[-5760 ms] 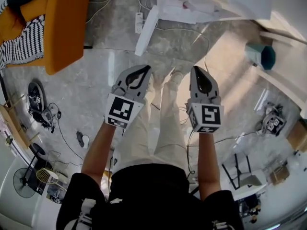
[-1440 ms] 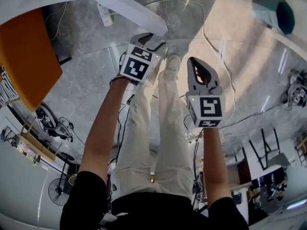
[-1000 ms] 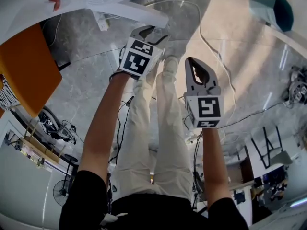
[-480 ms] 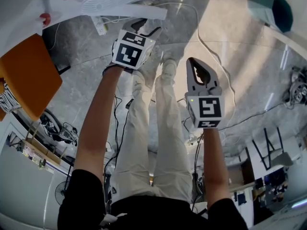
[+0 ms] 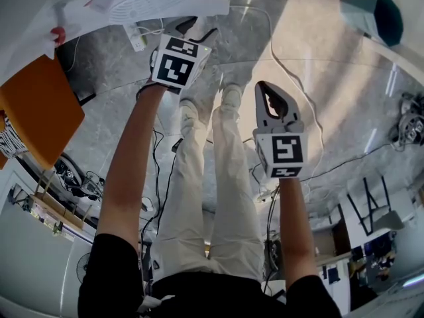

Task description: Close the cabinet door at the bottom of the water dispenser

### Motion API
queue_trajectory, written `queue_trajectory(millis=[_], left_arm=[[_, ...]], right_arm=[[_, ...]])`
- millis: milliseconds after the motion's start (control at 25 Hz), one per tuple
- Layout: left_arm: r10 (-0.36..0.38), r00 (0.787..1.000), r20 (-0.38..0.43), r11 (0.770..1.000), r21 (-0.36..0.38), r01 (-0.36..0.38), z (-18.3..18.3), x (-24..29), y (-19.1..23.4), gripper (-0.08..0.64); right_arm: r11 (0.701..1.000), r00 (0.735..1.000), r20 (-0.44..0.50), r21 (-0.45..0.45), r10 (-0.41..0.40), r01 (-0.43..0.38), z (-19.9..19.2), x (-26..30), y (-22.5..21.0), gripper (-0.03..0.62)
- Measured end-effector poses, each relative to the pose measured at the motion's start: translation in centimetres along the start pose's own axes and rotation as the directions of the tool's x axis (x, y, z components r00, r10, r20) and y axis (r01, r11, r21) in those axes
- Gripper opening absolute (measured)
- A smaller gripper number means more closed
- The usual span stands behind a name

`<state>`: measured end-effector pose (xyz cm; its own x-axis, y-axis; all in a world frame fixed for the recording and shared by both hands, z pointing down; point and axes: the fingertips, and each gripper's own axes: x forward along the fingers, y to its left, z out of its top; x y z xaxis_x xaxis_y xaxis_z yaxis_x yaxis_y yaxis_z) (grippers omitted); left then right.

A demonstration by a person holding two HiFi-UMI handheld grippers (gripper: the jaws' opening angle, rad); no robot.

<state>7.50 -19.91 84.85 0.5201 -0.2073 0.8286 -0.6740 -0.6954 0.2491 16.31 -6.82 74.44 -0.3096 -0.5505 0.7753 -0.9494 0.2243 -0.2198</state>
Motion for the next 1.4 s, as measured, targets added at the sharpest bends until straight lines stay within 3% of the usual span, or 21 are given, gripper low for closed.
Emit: queue_trajectory(millis=[560,880,1400], left_arm=[[0.054,0.995,0.082,0.997,0.043,-0.057,2.5,0.9,2.0,0.261],[0.118,0.983,0.14,0.993,-0.029,-0.115,3.6,1.1,3.6,0.293],[0.147,0.978,0.15,0.988,-0.06,-0.139,3.8,1.8,4.3,0.305]], right_arm=[[1.0,1.0,-0.016,0.014,-0.006,0.007,-0.4,0.2,-0.3,0.035],[1.0,1.0,-0.031,0.017,-0.004,0.004,-1.1,0.4,-0.7,0.035],[1.0,0.999,-0.03,0.021,-0.02,0.021,-1.1,0.7,-1.5,0.035]])
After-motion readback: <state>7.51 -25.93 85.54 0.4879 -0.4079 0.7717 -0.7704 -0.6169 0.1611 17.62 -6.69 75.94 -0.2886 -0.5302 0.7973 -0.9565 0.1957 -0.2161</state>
